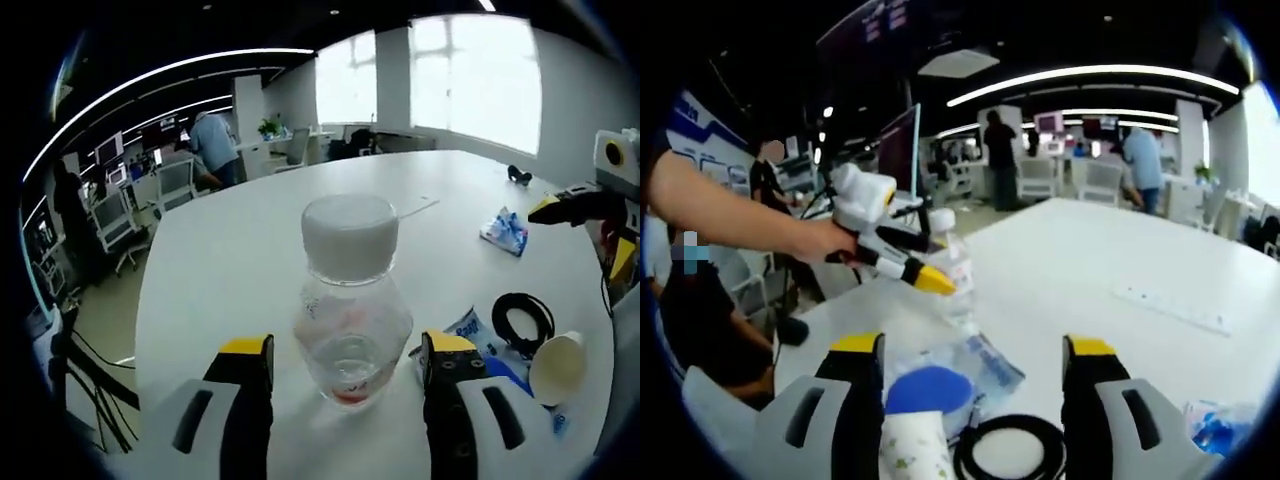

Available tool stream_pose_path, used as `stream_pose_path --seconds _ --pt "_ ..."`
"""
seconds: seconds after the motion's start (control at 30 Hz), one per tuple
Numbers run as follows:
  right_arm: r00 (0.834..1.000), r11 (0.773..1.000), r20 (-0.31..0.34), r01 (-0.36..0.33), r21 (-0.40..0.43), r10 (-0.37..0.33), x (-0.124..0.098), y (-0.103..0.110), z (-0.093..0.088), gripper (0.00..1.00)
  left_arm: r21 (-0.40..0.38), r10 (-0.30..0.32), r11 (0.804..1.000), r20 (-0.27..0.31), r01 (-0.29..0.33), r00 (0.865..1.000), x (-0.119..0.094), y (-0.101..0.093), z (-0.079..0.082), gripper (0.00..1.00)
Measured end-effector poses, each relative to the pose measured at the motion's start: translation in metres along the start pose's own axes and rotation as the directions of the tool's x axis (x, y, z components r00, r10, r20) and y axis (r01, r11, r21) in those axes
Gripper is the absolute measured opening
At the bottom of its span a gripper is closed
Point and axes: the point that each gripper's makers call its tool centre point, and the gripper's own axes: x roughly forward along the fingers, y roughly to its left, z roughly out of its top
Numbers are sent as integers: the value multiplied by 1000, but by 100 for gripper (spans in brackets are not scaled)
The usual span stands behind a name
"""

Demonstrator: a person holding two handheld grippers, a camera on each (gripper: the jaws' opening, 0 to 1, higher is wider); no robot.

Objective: Arrange the tabletop items into an orderly group along one side of the table until the central work area is clear of visible clutter.

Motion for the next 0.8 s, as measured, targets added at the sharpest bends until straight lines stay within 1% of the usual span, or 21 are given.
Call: stream_pose_path --seconds 0.1,0.23,0.3,0.47,0.63,0.8 --pt "1000 1000 1 3 -31 -3 -2 1 3 76 -8 7 1000 6 -7 1000 -3 -2 2 69" --pt "1000 999 0 7 -35 -7 -5 1 3 84 -20 8 1000 19 -8 1000 -9 -8 6 74" --pt "1000 999 1 9 -32 -9 -7 3 3 86 -10 13 1000 16 -13 1000 -10 -9 5 77" --pt "1000 999 -14 15 -51 -15 -14 5 0 87 -8 21 1000 13 -21 1000 -15 -9 3 80" --pt "1000 998 -16 17 -66 -18 -20 8 1 87 -9 38 999 19 -38 999 -28 -14 4 83" --pt "1000 997 -9 21 -75 -22 -27 12 6 87 2 42 999 31 -42 999 -40 -23 6 86"
